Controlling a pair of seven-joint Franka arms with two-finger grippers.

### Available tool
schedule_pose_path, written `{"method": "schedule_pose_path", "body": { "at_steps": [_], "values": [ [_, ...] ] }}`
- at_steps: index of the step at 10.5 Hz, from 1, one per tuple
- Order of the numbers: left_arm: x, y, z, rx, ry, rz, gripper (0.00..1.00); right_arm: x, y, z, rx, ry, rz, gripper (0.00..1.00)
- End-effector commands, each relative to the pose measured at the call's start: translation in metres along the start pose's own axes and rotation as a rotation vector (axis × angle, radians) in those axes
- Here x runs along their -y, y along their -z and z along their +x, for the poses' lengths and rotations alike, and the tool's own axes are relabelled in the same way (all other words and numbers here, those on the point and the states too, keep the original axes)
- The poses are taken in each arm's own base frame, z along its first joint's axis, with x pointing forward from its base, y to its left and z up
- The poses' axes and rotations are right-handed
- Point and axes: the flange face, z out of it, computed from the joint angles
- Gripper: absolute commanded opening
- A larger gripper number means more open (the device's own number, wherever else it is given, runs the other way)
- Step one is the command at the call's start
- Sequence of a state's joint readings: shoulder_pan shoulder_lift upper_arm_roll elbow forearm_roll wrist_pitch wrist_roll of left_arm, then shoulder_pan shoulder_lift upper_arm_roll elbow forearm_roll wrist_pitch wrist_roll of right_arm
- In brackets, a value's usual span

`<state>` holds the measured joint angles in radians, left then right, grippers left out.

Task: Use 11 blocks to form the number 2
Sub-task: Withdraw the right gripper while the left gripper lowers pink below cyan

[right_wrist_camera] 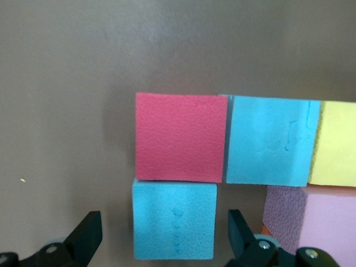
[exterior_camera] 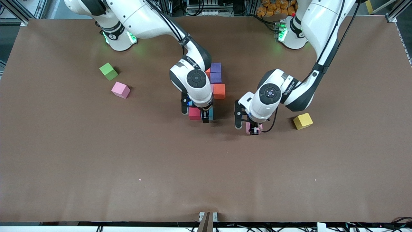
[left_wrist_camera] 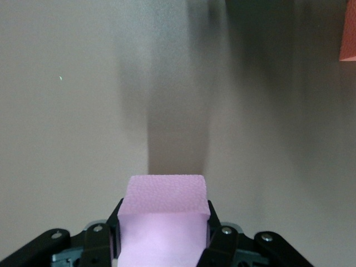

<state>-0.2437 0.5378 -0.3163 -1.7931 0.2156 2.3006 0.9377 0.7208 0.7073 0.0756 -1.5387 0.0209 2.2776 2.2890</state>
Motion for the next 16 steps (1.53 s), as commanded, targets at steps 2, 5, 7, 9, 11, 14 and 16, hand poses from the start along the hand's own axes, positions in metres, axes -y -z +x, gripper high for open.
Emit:
{"method": "schedule_pose_path", "body": {
  "at_steps": [2, 5, 7, 9, 11, 14, 16],
  "values": [
    [-0.003, 0.001, 0.006, 0.015, 0.008, -0.005, 0.41, 0.007, 0.028, 0.02, -0.023, 0.044, -0.039, 1.0],
    [-0.011, 0.001, 0.031, 0.01, 0.049, -0.004, 0.42, 0.035, 0.051, 0.062, -0.022, 0.092, -0.062, 1.0],
    [-0.014, -0.005, 0.046, 0.019, 0.061, -0.024, 0.42, 0.062, 0.067, 0.108, -0.013, 0.136, -0.074, 1.0],
    [-0.016, -0.007, 0.063, 0.02, 0.071, -0.03, 0.41, 0.092, 0.09, 0.175, -0.015, 0.202, -0.102, 1.0],
    [-0.023, -0.014, 0.086, 0.041, 0.036, -0.052, 0.4, 0.116, 0.117, 0.247, -0.001, 0.291, -0.109, 1.0],
    [-0.034, -0.02, 0.106, 0.051, 0.057, -0.068, 0.4, 0.141, 0.135, 0.339, 0.019, 0.445, -0.086, 1.0],
    [-0.041, -0.03, 0.113, 0.063, 0.046, -0.083, 0.4, 0.146, 0.15, 0.386, 0.033, 0.588, -0.093, 1.0]
  ]
}}
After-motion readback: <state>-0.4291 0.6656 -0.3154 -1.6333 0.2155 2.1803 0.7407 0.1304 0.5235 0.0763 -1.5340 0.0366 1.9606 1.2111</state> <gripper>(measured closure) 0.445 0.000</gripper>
